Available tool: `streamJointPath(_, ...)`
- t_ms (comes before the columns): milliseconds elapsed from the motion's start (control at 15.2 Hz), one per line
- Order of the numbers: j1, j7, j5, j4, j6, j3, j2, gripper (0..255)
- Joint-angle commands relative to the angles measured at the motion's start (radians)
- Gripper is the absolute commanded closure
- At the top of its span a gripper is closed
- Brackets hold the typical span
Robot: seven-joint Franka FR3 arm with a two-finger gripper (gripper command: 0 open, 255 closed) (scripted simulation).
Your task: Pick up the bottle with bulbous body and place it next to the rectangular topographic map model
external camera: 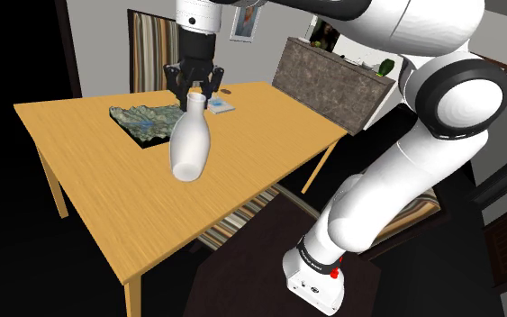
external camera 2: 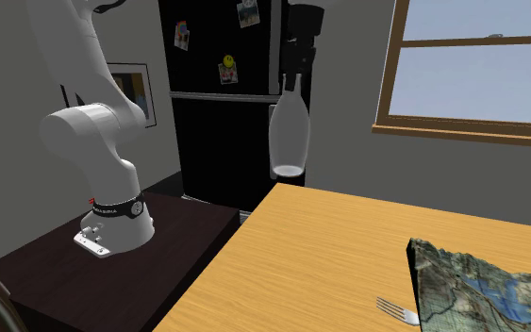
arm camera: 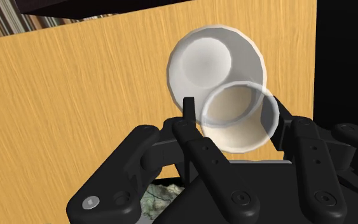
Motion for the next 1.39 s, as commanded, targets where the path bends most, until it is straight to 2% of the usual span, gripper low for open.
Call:
streamJointPath(0, 0.000, 0.002, -0.001, 0.034, -0.028, 0.000, 0.006, 255)
streamJointPath(726, 0.000, 0.015, -0.009, 0.233, -0.184, 0.002, 0.050, 255)
streamJointPath(1320, 0.003, 0.031, -0.020, 0.435, -0.323, 0.007, 0.114, 255)
